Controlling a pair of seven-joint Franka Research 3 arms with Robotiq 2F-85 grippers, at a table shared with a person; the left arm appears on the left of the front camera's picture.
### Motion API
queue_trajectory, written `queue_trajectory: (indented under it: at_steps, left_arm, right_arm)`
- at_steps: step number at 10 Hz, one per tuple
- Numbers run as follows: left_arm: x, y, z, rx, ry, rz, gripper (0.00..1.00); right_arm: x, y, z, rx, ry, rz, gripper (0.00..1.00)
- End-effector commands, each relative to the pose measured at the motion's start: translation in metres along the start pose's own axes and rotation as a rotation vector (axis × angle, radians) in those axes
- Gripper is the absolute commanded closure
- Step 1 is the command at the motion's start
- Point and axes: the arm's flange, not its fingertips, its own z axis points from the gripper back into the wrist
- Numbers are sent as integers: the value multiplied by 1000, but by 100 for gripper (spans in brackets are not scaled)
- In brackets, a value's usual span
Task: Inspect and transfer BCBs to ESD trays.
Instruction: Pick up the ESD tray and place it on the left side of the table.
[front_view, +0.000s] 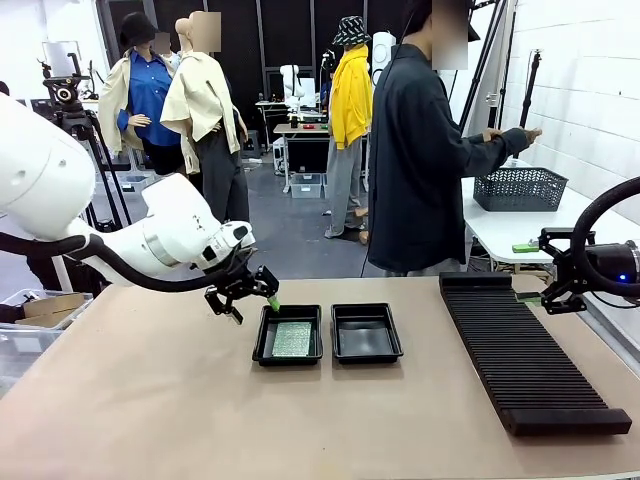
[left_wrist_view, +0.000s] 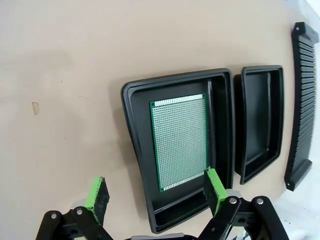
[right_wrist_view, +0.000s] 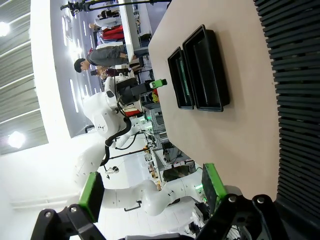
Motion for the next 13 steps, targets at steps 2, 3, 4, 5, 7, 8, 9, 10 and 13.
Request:
queue_trajectory:
  at_steps: [2,3,4,5,7,8,9,10,13]
  left_arm:
    - [11,-15,-14,99,6,26,0]
    - [11,-18,-18,114,12,24,0]
    - [12,-19,-22,132,20,23,0]
    - [12,-18,-26,145,45,20,0]
    - [11,-17,-33,152,85,16,0]
    - [10,-17,-35,163,77,21,4]
    - [11,-17,-36,160,83,25,8]
    - [10,-18,-36,157,98,19,12]
    - [9,-18,-36,161,98,19,38]
  right_arm:
    - [-3,0,0,1,-1,0,0]
    - [-3,0,0,1,-1,0,0]
    - [-3,0,0,1,-1,0,0]
    - [-3,0,0,1,-1,0,0]
    - [-3,0,0,1,-1,0,0]
    - [-3,0,0,1,-1,0,0]
    - [-3,0,0,1,-1,0,0]
    - [-3,0,0,1,-1,0,0]
    - [-3,0,0,1,-1,0,0]
